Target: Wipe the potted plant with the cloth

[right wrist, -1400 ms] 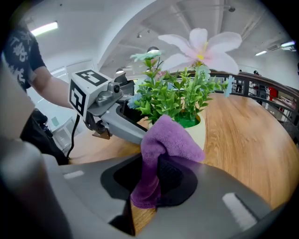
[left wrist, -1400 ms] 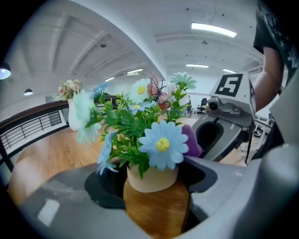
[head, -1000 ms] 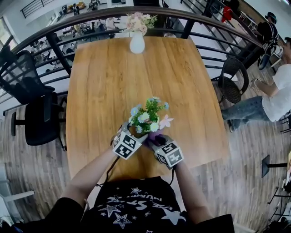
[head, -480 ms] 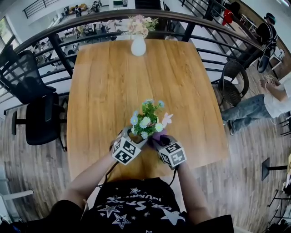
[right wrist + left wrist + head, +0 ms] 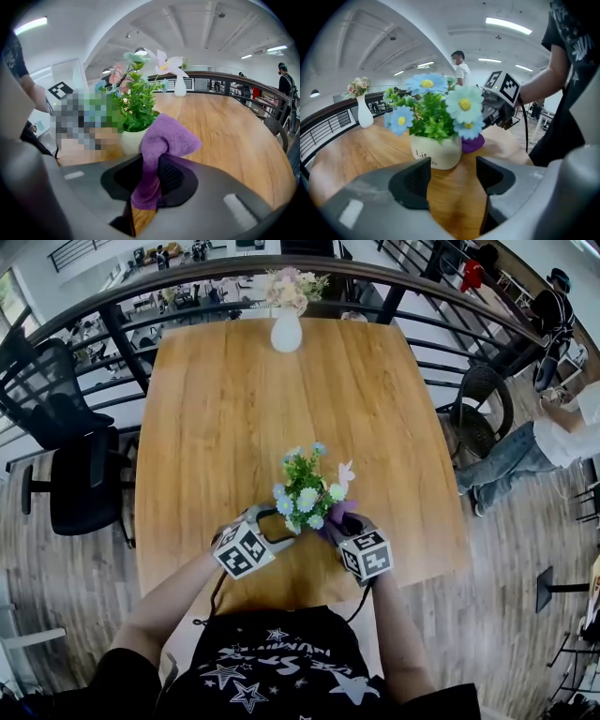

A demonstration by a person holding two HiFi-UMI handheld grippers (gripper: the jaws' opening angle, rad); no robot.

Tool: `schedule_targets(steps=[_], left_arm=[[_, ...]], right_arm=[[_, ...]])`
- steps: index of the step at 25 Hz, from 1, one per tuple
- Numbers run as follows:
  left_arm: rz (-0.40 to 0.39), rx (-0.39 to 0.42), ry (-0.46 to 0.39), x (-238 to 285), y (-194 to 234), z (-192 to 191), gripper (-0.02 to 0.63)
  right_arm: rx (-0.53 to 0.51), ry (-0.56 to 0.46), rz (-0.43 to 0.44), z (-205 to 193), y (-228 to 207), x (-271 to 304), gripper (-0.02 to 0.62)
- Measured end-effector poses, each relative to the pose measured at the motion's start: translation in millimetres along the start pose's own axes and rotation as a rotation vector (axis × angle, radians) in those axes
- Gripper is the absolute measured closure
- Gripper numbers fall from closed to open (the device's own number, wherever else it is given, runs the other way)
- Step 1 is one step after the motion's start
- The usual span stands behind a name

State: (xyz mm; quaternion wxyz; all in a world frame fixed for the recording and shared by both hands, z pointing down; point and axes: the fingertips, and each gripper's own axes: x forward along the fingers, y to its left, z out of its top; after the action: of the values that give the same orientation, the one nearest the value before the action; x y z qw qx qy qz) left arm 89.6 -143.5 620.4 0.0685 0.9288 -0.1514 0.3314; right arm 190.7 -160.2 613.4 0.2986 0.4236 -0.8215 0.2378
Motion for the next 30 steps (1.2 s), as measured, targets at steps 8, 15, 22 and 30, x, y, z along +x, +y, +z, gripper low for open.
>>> schedule_targets(steps=[8, 15, 22, 30], left_arm=[[-0.122, 0.231, 0.041, -4, 46, -4, 0.141], [-0.25, 0.386, 0.033, 20, 56, 16, 0.141], [-0.27, 0.423, 0.0, 32, 54, 26, 0.141], [-0.205, 0.339, -0.006, 34, 58, 26, 0.189]], right_arm=[[-0.02, 0.022, 0.011, -4, 2, 1, 0.511], [-0.004, 0.032, 0.013, -4, 4, 7, 0.511], [0.023, 0.014, 0.022, -4, 2, 6, 0.511], [-0.005, 0.011, 0.034, -2, 8, 10, 0.511]])
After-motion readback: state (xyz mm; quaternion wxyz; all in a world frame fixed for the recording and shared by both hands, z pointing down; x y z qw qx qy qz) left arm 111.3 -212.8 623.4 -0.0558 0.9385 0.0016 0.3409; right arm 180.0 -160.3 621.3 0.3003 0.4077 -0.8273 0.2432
